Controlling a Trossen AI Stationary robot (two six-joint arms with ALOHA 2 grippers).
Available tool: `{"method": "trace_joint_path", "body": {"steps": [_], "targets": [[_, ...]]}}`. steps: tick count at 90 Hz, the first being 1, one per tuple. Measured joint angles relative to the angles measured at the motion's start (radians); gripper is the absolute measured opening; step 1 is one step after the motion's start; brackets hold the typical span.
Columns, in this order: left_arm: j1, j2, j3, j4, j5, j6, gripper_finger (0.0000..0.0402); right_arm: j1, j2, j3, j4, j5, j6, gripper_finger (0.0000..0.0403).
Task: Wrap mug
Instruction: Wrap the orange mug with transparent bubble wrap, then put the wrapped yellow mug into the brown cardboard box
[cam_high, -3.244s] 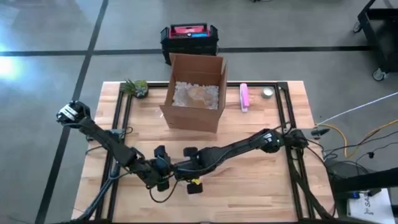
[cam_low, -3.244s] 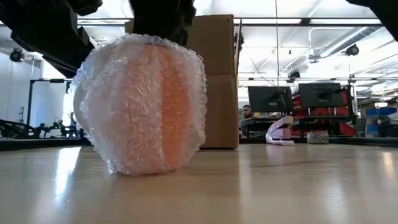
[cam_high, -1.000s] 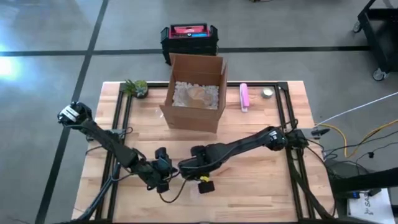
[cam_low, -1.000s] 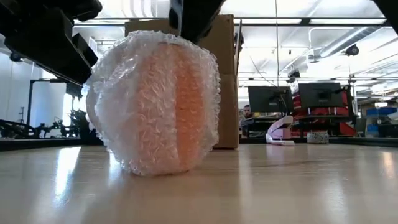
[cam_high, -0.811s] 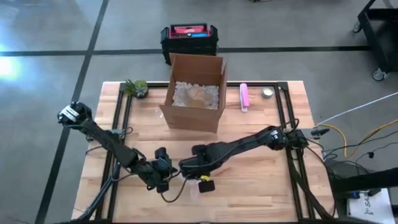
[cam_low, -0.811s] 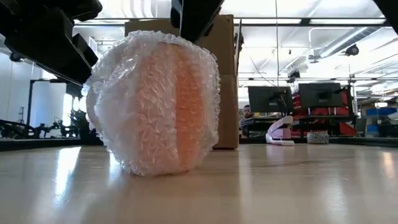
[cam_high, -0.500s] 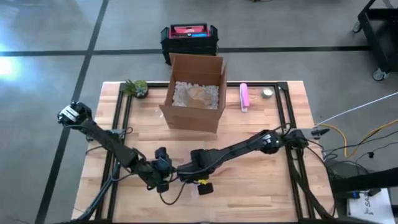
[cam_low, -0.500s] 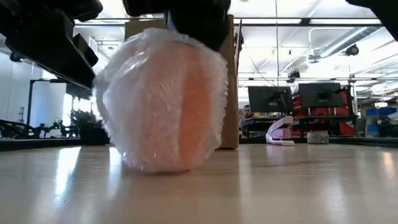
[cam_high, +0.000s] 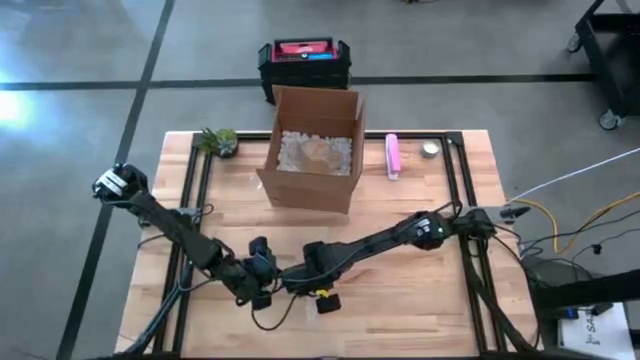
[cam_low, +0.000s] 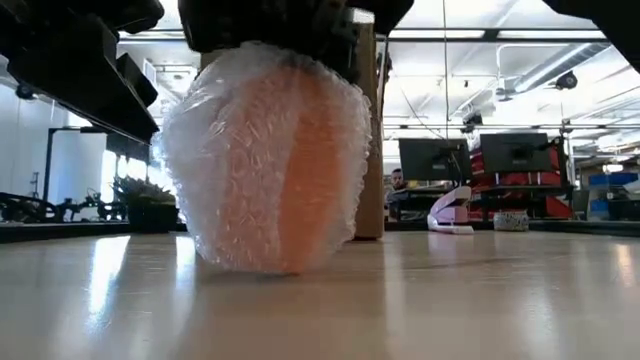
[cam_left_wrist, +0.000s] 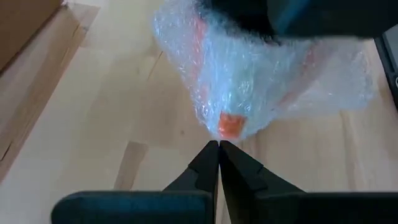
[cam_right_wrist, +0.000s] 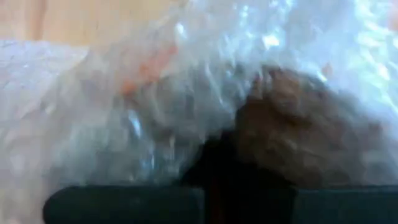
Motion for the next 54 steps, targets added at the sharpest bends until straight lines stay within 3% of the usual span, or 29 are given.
{"method": "trace_joint_path", "body": {"steps": [15, 31, 54], "targets": [[0.000, -0.004, 0.017, -0.030, 0.022, 0.002, 0.0000, 0.023, -0.089, 0.003, -0.053, 0.003, 0.040, 0.0002], [-0.002, -0.030, 0.117, -0.110, 0.045, 0.050, 0.0000, 0.084, -0.120, 0.002, -0.072, 0.017, 0.049, 0.0002], [0.001, -0.030, 0.297, -0.125, 0.069, 0.290, 0.0000, 0.205, -0.147, -0.026, -0.223, 0.215, 0.151, 0.0002]]}}
